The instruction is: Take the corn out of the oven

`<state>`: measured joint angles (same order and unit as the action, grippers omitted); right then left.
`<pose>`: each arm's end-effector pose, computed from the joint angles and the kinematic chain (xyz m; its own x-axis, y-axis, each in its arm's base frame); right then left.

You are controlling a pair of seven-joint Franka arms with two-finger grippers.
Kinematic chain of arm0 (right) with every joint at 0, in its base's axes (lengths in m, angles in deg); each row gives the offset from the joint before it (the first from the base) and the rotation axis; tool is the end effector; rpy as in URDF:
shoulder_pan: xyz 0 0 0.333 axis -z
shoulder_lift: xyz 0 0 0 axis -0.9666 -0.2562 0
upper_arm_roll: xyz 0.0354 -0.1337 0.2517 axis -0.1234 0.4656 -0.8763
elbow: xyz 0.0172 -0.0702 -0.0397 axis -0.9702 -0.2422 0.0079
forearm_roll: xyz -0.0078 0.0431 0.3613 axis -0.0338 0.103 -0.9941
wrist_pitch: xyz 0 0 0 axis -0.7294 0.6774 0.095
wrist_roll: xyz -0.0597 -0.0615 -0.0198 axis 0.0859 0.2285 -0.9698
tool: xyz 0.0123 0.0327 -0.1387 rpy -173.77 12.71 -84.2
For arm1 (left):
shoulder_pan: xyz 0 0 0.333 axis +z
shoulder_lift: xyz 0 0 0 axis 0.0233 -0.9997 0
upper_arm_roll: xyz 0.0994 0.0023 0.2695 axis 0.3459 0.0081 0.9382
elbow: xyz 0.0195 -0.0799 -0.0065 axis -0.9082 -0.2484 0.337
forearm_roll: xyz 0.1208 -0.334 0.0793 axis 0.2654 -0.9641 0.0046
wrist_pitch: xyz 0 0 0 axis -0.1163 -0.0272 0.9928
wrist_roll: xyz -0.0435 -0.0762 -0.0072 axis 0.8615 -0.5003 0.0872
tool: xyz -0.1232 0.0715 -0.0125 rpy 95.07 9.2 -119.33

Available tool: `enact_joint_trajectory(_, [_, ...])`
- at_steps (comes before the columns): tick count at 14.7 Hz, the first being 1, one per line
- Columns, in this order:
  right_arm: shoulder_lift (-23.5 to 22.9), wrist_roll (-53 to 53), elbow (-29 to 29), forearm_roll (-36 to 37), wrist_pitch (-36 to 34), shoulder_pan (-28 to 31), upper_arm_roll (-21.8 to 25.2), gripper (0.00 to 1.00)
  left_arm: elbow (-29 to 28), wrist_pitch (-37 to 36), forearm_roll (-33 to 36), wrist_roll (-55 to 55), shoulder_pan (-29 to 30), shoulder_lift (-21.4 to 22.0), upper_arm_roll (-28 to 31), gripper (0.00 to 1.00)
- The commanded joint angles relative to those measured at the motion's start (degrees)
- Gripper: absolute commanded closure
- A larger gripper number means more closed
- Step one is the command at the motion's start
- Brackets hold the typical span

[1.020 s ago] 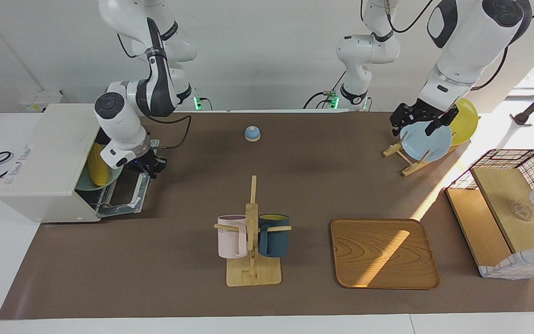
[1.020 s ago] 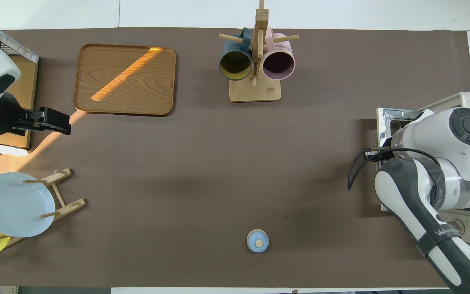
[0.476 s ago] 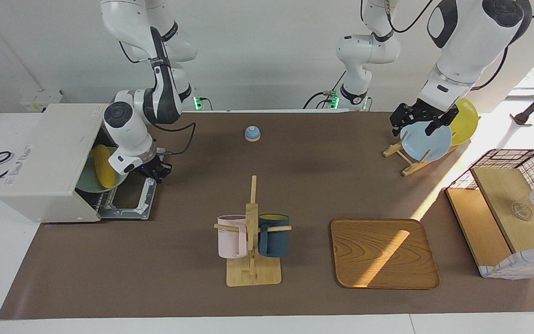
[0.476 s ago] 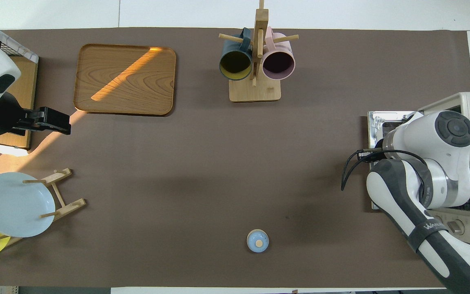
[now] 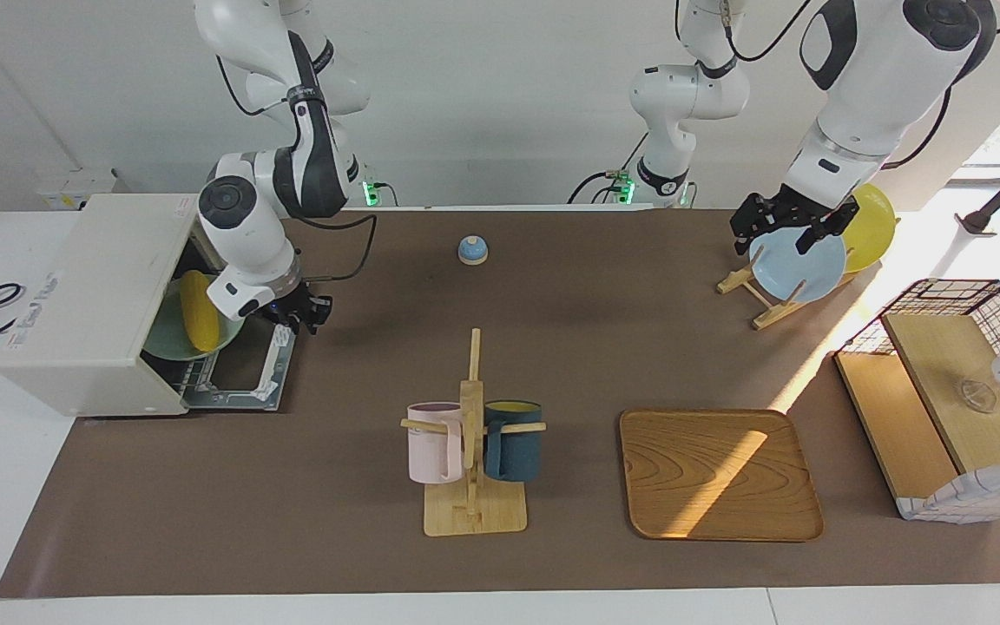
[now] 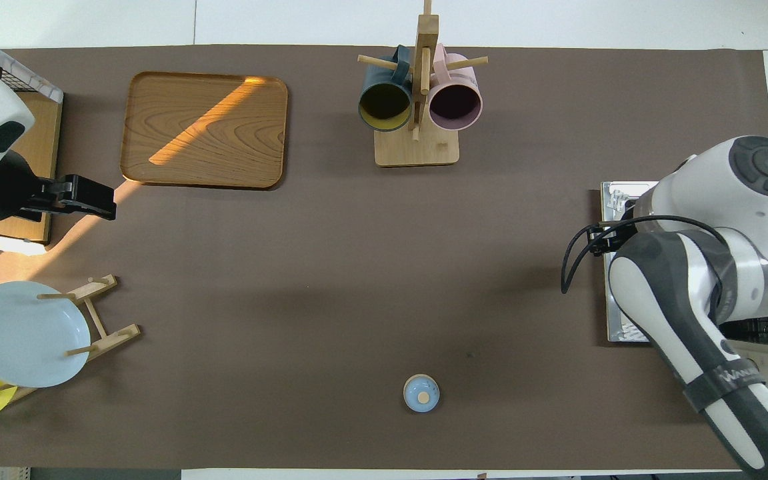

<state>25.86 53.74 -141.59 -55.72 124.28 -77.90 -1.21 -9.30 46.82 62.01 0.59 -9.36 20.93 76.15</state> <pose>0.5089 0.0246 0.3446 0.9908 -0.0280 -0.1320 -0.0242 -0.9992 0.0309 0.5142 -0.0826 0.5356 0.9973 -0.0625 -0.0382 -0.0617 -0.9979 0.0217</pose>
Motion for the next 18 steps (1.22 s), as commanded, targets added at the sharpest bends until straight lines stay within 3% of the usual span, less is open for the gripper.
enact_joint_trajectory(1, [1.26,-0.29,0.71,0.38,-3.57,4.05,0.26,0.54,-0.78,0.63,-0.58,-0.82,0.64,0.9,-0.33,0.0])
enact_joint_trajectory(7, [2.4,-5.21,-2.89,0.82,-1.13,8.9,0.18,0.54,-0.78,0.63,-0.58,-0.82,0.64,0.9,-0.33,0.0])
enact_joint_trajectory(13, [3.2,-12.15,-7.29,3.87,4.86,9.42,0.26,0.66,-0.78,0.72,-0.58,-0.82,0.64,0.81,-0.33,0.0])
enact_joint_trajectory(14, [3.2,-12.42,-7.38,5.46,4.77,9.42,0.18,0.68,-0.78,0.63,-0.58,-0.82,0.64,0.9,-0.33,0.0])
enact_joint_trajectory(15, [3.28,-12.51,-7.55,6.34,4.77,9.42,0.18,0.78,-0.78,0.63,-0.58,-0.82,0.64,0.9,-0.33,0.0])
enact_joint_trajectory(16, [3.37,-12.51,-8.07,6.44,4.77,9.34,0.18,0.98,-0.78,0.72,-0.58,-0.82,0.64,0.9,-0.33,0.0])
enact_joint_trajectory(18, [3.63,-12.69,-8.34,6.44,4.77,9.16,0.18,1.0,-0.78,0.63,-0.58,-0.82,0.64,0.9,-0.33,0.0])
